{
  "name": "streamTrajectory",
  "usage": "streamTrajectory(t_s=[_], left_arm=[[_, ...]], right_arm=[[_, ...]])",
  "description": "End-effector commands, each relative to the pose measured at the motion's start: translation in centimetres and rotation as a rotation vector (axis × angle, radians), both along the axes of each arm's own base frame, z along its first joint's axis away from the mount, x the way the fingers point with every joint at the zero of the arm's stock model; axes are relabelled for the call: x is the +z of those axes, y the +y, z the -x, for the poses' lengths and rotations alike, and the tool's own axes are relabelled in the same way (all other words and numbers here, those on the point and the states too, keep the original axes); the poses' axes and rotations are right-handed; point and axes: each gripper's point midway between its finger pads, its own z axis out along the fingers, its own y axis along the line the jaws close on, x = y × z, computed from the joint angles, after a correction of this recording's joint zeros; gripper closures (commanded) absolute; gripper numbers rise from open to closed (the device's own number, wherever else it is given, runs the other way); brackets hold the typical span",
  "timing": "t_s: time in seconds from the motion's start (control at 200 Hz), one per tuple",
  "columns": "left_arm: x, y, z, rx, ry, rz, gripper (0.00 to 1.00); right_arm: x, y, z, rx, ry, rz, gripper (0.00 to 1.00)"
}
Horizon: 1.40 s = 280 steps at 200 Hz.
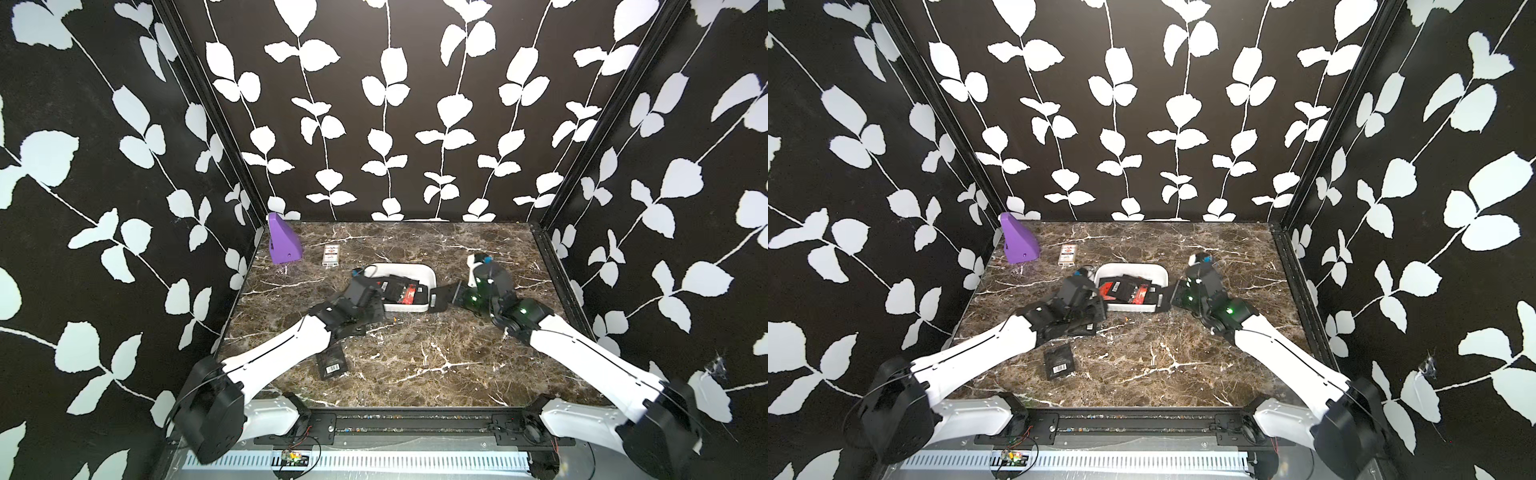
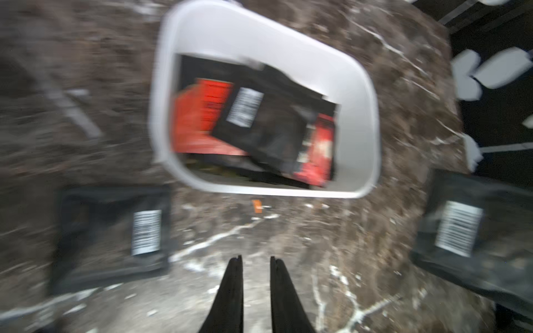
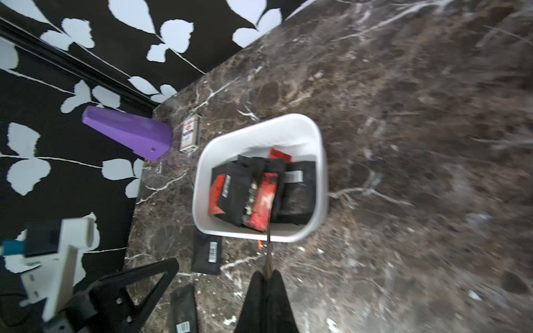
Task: Put the tea bags into the storage box
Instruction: Pick up the tea bag from the center of the board, then place the tea bag in the storage box.
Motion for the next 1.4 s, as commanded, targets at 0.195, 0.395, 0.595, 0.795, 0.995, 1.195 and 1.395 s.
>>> streamTrajectory(t_s=[0.195, 0.395, 0.595, 0.795, 0.995, 1.195, 1.395], left_arm=[[-2.3, 7.3, 1.1, 0.125, 0.083, -0.083, 0.84], [-4.5, 9.0, 1.9, 0.18, 0.18, -0.037, 0.92], [-4.9, 11.9, 4.2, 0.241, 0.28, -0.181, 0.79], [-5.5, 14.5, 6.8, 0.295, 0.363, -0.3, 0.6], [-7.5, 14.5, 8.6, 0.295, 0.442, -0.286, 0.6], [-9.2, 14.1, 9.5, 0.292, 0.48, -0.255, 0.61], [-10.1, 14.2, 10.0, 0.292, 0.506, -0.266, 0.63]], right_arm=[[0.0, 7.4, -6.1, 0.076, -0.022, -0.009, 1.0], [-2.5, 8.7, -8.9, 0.057, 0.006, 0.07, 1.0], [-4.7, 6.2, -8.7, 0.015, 0.042, 0.17, 0.56], [-3.0, 3.2, -6.3, 0.012, 0.01, 0.212, 0.46], [-2.2, 2.4, -0.5, 0.098, -0.009, 0.191, 0.45], [-5.2, 3.5, 5.9, 0.202, 0.044, 0.163, 0.44], [-8.1, 7.4, 10.2, 0.354, 0.085, 0.14, 0.42]])
